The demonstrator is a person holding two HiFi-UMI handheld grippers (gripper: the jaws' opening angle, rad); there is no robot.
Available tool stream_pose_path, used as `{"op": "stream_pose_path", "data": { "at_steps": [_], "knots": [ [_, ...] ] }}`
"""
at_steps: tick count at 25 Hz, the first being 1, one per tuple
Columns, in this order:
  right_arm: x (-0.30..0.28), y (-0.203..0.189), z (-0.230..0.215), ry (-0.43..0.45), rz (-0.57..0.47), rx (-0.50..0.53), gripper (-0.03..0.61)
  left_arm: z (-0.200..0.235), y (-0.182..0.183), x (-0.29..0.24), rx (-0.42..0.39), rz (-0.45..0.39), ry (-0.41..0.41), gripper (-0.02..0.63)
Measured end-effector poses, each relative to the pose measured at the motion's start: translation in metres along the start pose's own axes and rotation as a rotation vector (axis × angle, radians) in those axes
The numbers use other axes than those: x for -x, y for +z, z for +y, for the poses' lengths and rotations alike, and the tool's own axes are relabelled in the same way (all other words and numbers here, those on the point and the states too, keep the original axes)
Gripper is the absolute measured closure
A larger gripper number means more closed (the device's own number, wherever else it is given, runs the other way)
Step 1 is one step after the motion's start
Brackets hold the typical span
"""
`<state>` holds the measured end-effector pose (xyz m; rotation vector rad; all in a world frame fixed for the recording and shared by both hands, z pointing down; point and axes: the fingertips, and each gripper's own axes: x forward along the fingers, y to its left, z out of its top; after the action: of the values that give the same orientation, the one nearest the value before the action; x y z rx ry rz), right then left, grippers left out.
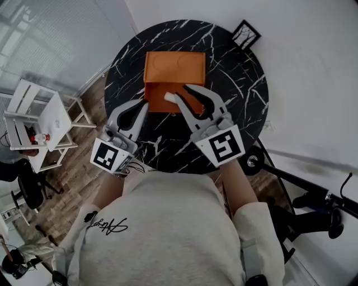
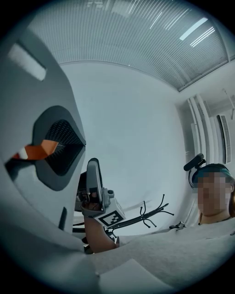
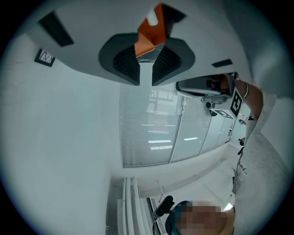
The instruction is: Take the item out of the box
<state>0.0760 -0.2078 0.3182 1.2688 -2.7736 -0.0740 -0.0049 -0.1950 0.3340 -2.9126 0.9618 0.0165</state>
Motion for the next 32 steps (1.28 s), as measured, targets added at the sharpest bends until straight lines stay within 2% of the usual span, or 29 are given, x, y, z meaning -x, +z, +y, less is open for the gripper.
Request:
{"op": "stream_pose_path", "data": {
  "at_steps": [11,18,32],
  "knots": [
    [-0.022,-0.034,0.000,0.095,0.112,0.049,0.462,0.008,-0.014,0.008,0.018,0.021,0.039,0.611],
    [-0.038,-0.059,0.000,0.137,0.144,0.096,0.462,0.010,-0.019,0.011,0.024,0.031,0.051,0.611],
    [-0.059,-0.102,0.005,0.196,0.252,0.111,0.462,0.016,-0.031,0.016,0.036,0.055,0.060,0.611]
  ]
}}
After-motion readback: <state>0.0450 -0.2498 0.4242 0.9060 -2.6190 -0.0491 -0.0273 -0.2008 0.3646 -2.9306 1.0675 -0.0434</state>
